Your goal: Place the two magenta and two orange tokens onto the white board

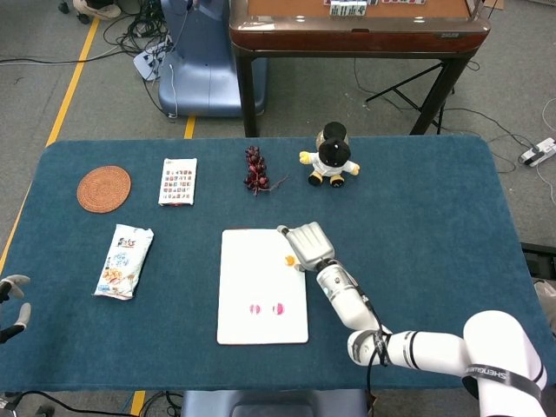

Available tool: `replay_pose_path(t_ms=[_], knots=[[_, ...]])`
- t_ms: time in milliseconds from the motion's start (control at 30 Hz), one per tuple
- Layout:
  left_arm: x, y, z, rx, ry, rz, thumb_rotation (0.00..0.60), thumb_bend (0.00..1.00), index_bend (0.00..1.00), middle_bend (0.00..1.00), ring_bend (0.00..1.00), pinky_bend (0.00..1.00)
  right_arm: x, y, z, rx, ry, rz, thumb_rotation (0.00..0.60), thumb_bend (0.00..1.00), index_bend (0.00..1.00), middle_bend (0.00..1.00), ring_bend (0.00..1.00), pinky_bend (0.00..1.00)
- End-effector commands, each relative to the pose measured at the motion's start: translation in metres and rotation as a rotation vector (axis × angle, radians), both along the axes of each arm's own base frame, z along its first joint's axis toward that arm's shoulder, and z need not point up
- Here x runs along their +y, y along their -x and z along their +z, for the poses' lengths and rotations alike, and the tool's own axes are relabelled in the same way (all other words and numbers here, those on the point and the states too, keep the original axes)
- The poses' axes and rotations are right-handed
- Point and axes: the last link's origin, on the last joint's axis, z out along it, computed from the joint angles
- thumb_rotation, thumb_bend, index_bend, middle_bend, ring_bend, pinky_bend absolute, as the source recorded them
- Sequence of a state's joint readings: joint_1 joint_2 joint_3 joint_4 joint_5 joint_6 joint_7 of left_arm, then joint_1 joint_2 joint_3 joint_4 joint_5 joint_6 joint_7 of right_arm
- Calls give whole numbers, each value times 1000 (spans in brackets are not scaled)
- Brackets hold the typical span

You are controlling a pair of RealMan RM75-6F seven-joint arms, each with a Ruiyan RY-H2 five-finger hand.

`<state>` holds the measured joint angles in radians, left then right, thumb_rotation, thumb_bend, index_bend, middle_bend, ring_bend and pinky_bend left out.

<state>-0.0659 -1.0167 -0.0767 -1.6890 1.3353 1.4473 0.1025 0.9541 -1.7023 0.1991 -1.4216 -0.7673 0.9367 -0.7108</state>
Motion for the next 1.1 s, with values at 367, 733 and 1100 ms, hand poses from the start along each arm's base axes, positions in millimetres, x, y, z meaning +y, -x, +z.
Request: replay_pose_path(t_ms=[367, 733, 1100], knots=[[2, -1, -4, 10, 8, -2, 600, 441, 403, 478, 435, 526, 23, 56, 35, 69, 20, -66, 600, 185, 359, 1000, 1000, 1000], [3, -1, -4, 8, 8, -1, 600, 441, 403, 478, 435, 526, 25, 75, 31, 88, 2, -96, 600, 196, 372, 1000, 1000, 1000], [3, -1, -3, 4, 7, -2, 600, 442, 403, 478, 435, 526, 26, 83, 18, 96, -27, -112, 600, 201, 383, 1000, 1000, 1000]])
